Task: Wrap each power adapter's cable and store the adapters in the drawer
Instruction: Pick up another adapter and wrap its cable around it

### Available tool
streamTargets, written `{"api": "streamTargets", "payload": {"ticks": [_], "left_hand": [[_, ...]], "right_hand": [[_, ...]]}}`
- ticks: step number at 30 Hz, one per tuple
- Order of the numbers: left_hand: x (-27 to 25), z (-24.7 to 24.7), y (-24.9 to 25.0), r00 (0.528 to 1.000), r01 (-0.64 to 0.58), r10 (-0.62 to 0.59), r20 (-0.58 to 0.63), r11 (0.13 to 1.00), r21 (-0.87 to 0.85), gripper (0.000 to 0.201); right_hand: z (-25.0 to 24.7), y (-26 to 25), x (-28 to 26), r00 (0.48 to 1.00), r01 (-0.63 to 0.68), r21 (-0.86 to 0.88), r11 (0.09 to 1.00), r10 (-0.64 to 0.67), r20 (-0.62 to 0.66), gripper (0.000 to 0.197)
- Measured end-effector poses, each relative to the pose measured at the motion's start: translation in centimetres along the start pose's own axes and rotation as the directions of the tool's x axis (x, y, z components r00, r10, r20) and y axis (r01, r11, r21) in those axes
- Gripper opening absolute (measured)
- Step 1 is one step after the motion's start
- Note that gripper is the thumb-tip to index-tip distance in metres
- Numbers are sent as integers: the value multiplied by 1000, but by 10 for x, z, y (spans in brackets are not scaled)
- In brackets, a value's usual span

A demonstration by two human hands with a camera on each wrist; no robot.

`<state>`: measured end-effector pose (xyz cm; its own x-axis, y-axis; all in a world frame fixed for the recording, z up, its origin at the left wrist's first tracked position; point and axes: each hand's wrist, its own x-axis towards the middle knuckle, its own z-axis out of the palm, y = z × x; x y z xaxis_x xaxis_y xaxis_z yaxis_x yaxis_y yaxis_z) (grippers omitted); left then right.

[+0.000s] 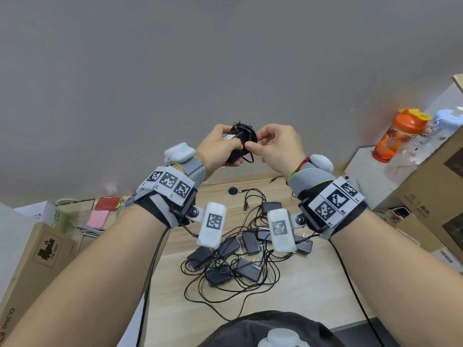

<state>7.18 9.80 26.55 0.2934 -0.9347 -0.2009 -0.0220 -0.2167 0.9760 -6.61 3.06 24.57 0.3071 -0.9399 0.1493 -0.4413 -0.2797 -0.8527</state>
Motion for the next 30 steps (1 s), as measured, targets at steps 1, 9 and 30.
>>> {"api": "streamTargets", "payload": {"ticks": [1,9,30], "left_hand": [[-1,0,0,1000,-3,3,5,1000,1,34],[-4,1,0,998,23,-23,52,1000,-11,30],[-2,-7,-14,984,-53,33,176,992,113,64]], "right_hand": [[0,0,0,999,24,-40,999,-25,-26,16],[5,3,-9,957,268,-76,960,-275,-93,22],[-8,3,-3,996,74,512,856,-92,10,15]]}}
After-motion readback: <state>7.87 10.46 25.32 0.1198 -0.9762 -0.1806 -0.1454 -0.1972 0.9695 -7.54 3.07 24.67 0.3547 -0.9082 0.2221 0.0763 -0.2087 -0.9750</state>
